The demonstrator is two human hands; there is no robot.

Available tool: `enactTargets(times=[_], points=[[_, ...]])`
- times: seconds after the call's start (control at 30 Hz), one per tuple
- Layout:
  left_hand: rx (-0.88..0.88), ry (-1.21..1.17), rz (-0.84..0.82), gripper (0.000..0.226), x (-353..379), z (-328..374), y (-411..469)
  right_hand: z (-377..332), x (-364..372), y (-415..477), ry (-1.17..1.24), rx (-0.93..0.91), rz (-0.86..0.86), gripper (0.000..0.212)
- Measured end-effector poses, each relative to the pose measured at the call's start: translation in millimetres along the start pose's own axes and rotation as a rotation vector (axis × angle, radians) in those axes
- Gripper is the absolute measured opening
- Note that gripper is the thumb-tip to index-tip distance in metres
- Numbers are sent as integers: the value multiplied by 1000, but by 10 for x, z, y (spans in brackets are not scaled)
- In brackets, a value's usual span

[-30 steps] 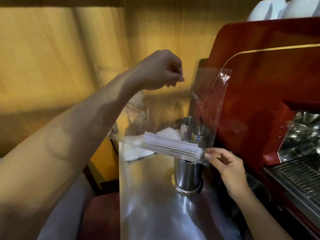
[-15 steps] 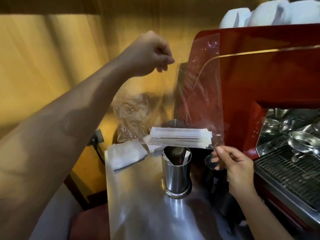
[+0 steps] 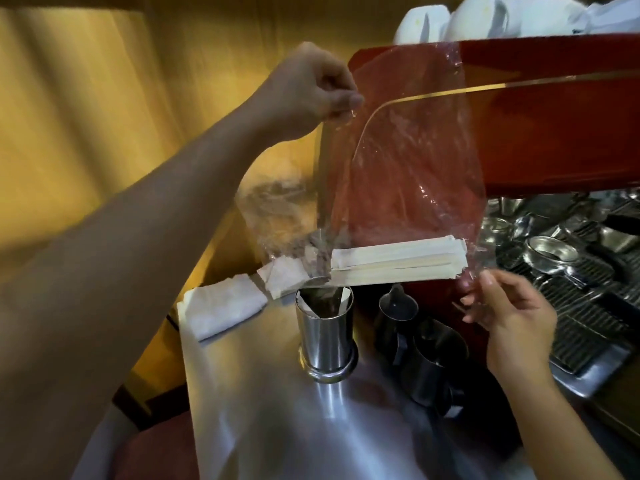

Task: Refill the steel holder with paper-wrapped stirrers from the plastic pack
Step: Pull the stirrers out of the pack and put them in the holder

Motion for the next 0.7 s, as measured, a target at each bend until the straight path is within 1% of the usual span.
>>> enactTargets(times=[0.1,0.17,0.27,0.4,0.7], points=[[-11,-67,36,9,60,18,-2,-103,-87,-11,20,6,44,24],[-11,-109,53,3,97,35,-14,-179,-130,-17,19,-13,55,24],[-17,-149,77,14,136,15,-44,-270,-188,-22,-13,-35,69,23],[-40,-176,78,8,174,-33,-125,-323,-234,-31,-62,-40,86,22],[-98,-290,161,14,249,-205,-306,-436,-255,-49,-117,-53,64,24]])
Point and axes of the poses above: each hand's wrist, its own y-axis towards the middle knuckle, its own x-axis out of the palm, z = x × y, the point moved 5 cm from there along y, towards the middle knuckle, and after that the axes turned 15 degrees about x, right-handed, at the moved point
